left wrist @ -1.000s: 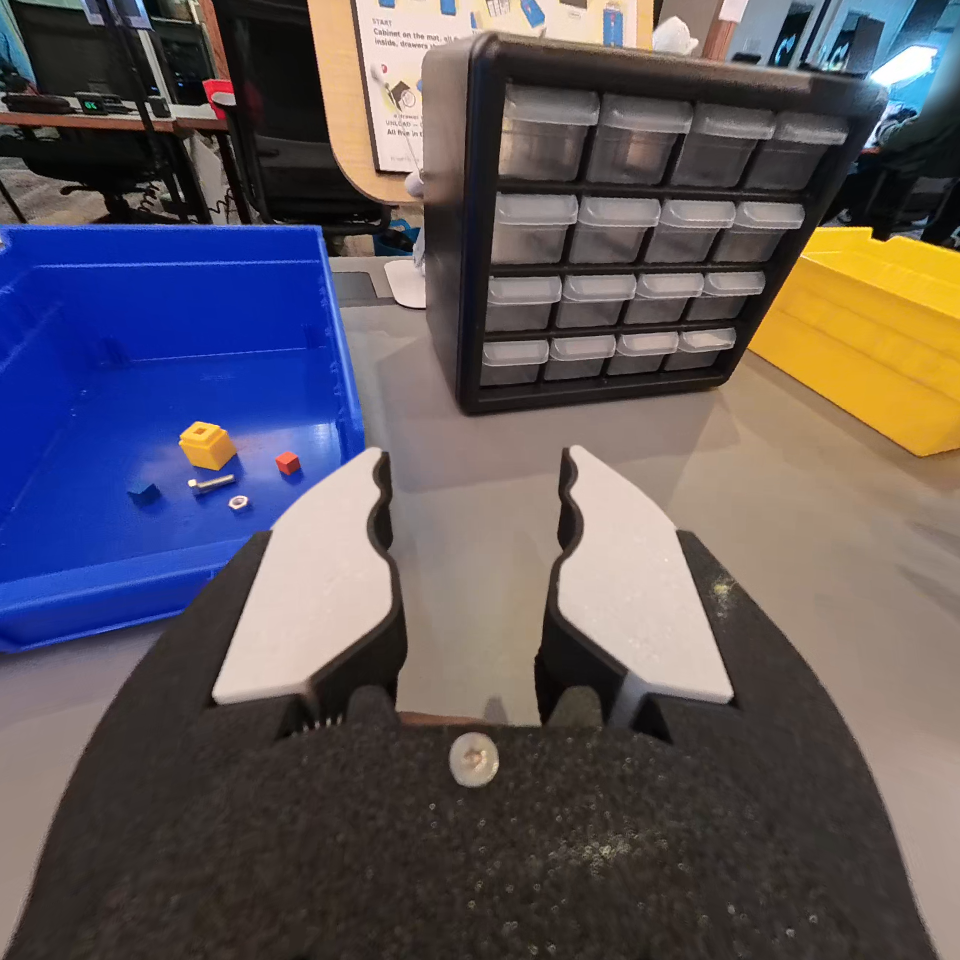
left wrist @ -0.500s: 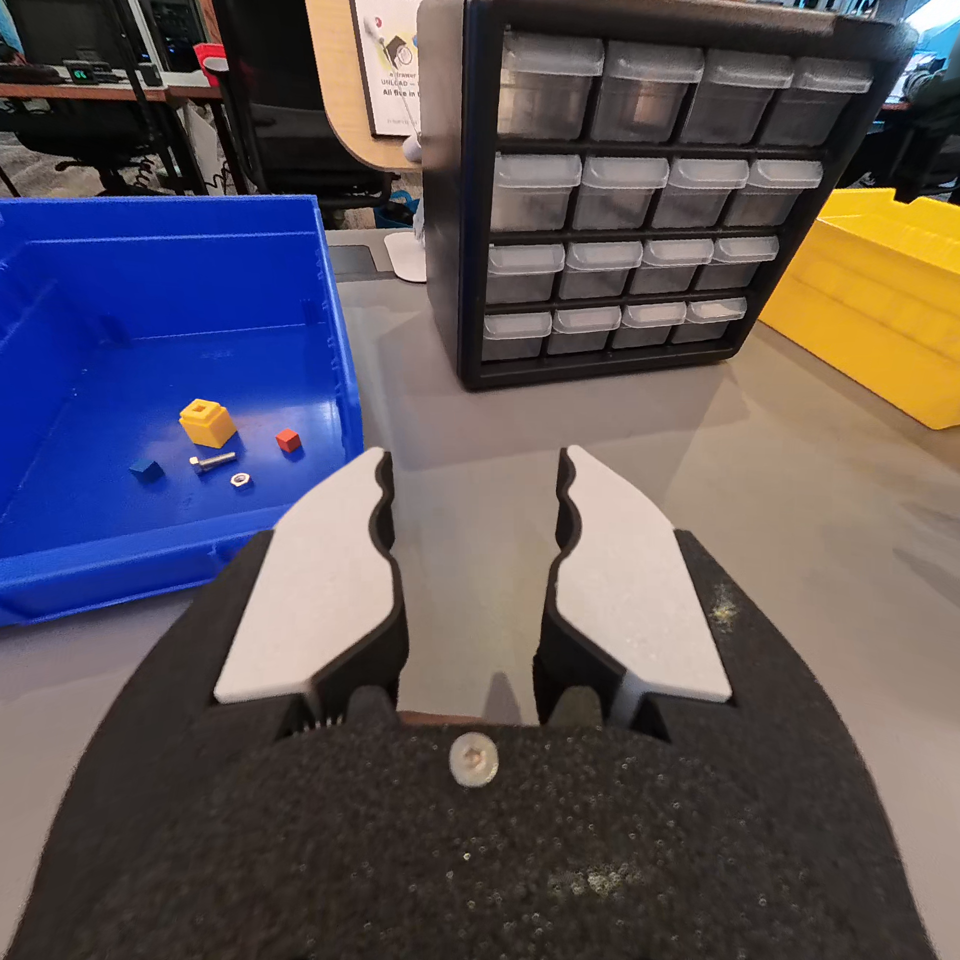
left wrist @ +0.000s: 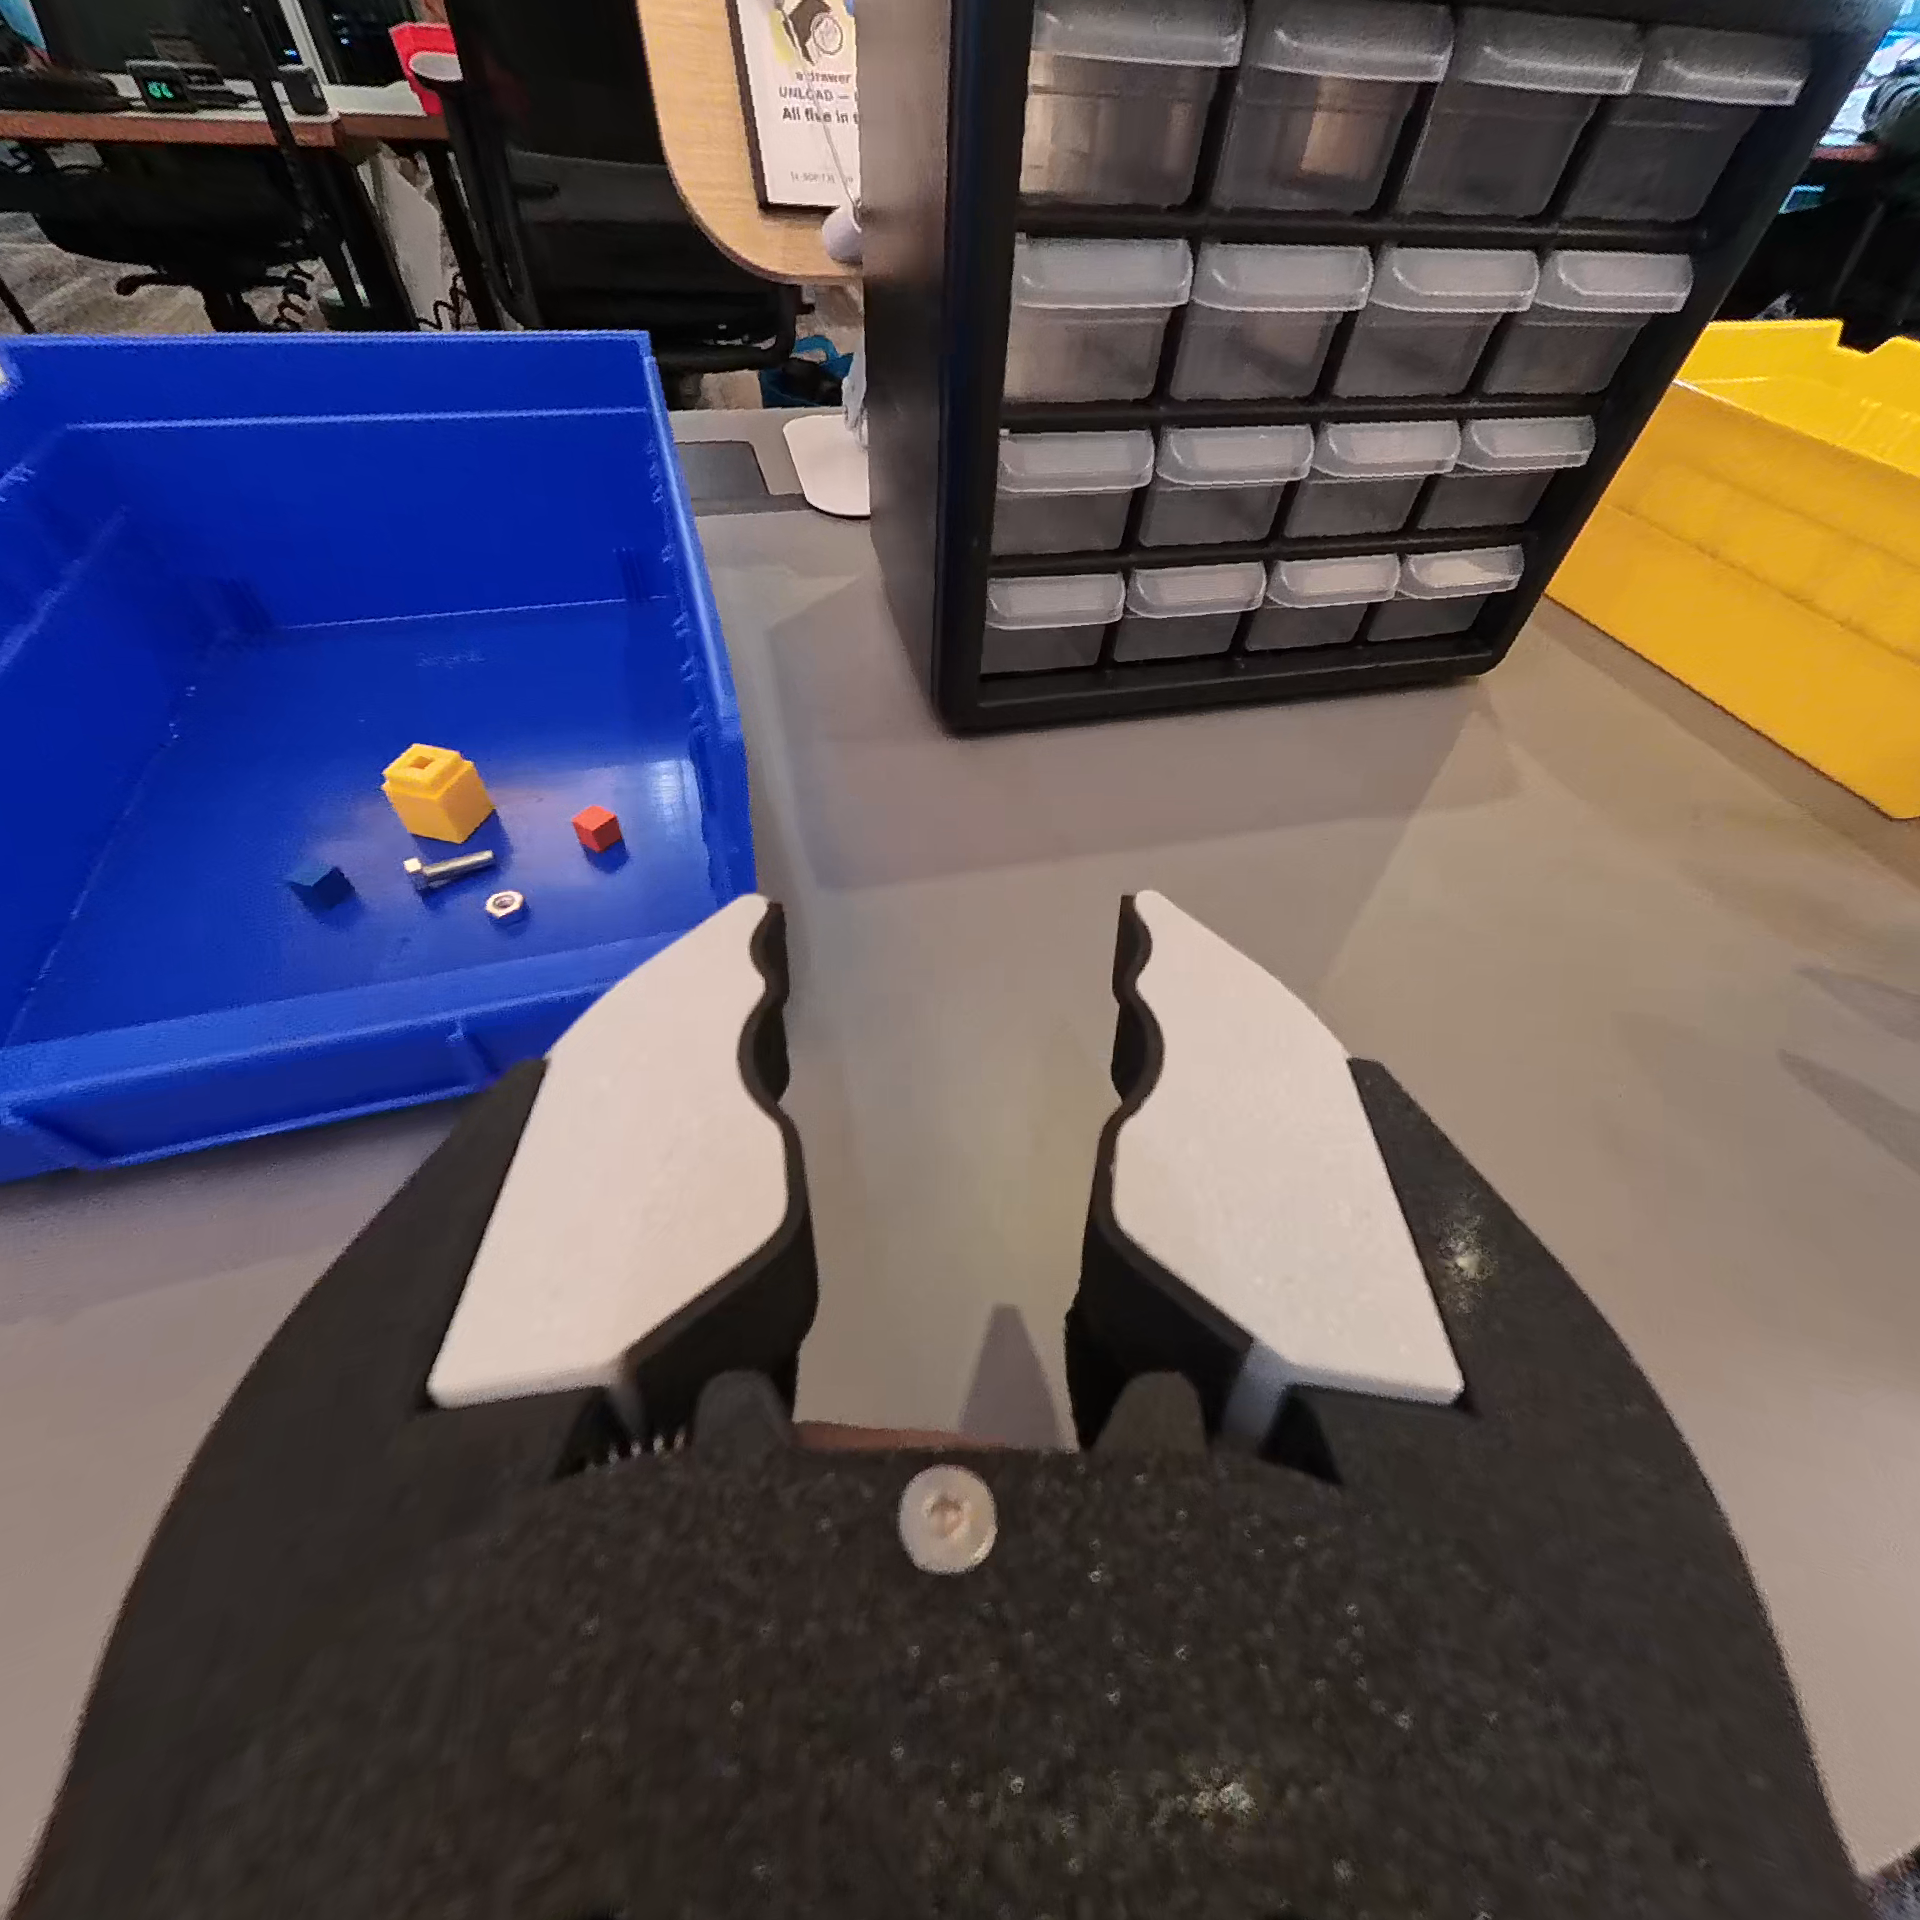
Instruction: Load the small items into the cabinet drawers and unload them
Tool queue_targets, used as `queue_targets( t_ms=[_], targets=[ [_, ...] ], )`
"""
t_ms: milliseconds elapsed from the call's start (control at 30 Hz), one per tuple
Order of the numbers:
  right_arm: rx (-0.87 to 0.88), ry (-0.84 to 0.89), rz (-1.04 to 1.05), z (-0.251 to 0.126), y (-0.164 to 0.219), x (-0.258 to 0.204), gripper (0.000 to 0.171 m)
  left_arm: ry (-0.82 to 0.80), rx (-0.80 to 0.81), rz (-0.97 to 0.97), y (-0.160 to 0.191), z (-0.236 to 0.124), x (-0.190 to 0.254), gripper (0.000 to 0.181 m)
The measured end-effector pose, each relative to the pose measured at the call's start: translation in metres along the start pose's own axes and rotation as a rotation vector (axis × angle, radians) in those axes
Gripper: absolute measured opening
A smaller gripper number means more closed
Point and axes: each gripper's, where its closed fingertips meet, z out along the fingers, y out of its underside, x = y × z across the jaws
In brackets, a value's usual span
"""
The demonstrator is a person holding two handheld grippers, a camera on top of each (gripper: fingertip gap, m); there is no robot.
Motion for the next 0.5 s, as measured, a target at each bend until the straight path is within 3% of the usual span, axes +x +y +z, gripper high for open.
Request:
queue_targets(
  t_ms=[500],
  targets=[
    [-0.029,0.007,-0.018,-0.002,0.006,0.000,0.043,0.016,-0.020,0.018,0.003,0.008,0.005,0.060]
  ],
)
